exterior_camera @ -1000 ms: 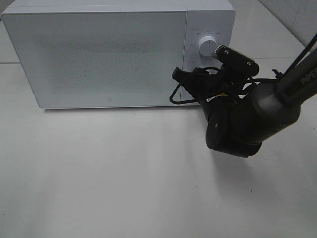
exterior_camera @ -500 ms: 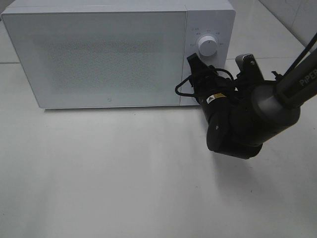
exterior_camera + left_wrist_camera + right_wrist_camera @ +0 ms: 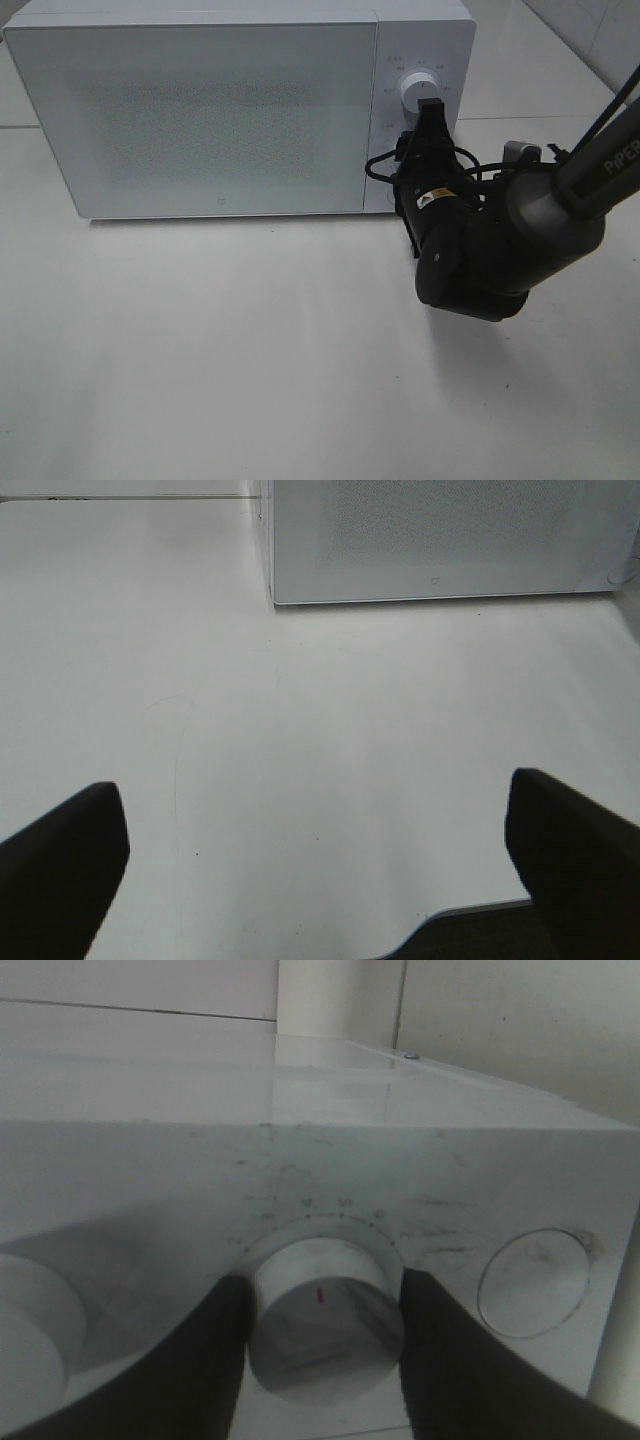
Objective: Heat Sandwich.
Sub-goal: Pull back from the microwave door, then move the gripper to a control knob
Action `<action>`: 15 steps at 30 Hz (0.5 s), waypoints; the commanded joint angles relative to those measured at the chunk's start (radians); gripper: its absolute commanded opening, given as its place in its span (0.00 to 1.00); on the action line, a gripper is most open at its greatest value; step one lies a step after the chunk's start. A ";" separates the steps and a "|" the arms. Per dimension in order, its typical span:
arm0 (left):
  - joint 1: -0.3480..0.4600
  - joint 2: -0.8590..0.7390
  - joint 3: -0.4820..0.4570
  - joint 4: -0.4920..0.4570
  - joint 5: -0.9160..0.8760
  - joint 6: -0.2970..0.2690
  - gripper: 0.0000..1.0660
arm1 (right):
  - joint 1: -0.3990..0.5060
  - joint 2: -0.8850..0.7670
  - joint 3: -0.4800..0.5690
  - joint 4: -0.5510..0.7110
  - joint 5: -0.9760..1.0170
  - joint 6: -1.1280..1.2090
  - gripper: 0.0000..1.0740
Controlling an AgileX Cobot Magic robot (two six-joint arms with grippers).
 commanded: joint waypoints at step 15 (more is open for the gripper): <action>0.005 -0.018 0.002 -0.009 -0.014 -0.004 0.91 | -0.003 -0.012 -0.030 -0.078 -0.125 0.110 0.16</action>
